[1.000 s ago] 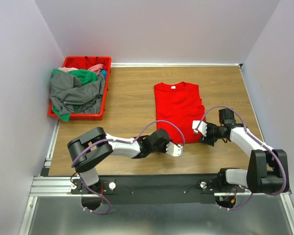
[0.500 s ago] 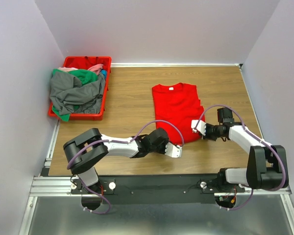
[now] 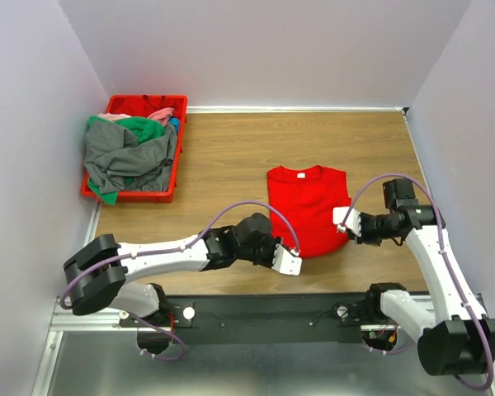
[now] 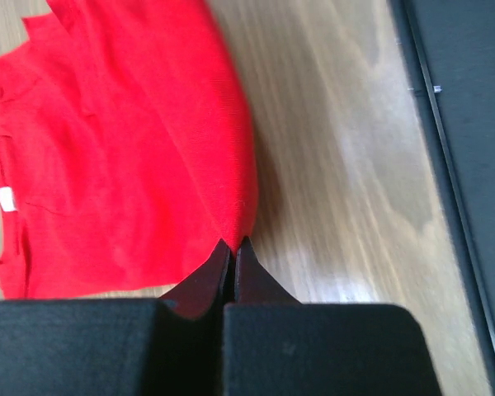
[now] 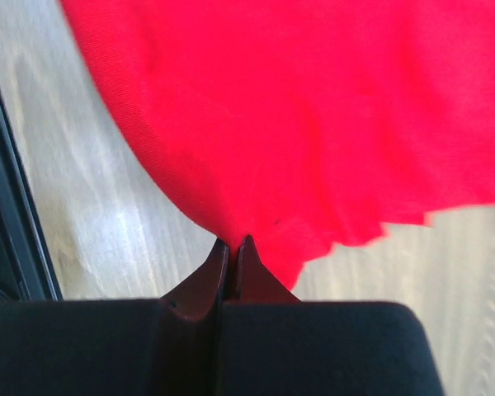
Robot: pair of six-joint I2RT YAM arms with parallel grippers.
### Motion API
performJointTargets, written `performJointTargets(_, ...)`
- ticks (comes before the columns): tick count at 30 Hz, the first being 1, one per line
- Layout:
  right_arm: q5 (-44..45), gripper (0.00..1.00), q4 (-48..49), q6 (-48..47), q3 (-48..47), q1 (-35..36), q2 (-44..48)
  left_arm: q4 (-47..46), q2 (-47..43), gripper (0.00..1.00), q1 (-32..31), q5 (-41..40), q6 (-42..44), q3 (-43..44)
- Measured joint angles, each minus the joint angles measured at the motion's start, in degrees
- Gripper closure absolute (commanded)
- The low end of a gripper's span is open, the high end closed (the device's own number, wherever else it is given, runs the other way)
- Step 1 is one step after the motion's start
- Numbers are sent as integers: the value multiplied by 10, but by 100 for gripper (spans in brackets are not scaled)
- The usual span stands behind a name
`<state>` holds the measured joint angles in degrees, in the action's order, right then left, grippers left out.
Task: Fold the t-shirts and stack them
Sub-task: Fold the tshirt
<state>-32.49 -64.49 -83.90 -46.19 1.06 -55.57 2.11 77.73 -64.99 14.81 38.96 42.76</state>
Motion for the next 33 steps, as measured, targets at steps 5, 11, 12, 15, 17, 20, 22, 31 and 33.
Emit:
performJointTargets(5,-6,100,15,74,-28,0,1,15,-12,100,10,2,15,8)
performJointTargets(11,2,99,97,178,-75,0,-93,9,6,100,93,7,45,48)
performJointTargets(12,3,100,110,192,-83,0,-106,4,14,100,110,9,49,57)
performJointTargets(15,9,100,157,241,-121,0,-163,-10,42,100,149,15,57,87)
performJointTargets(17,14,100,184,271,-154,0,-200,-26,73,100,171,15,63,116)
performJointTargets(20,20,99,224,310,-202,0,-254,-44,113,100,187,15,71,147)
performJointTargets(22,25,100,249,337,-233,0,-292,-58,141,100,200,15,73,169)
performJointTargets(31,56,100,325,429,-325,0,-429,-102,252,100,256,8,72,268)
performJointTargets(33,59,99,335,442,-339,0,-452,-105,270,100,264,4,71,282)
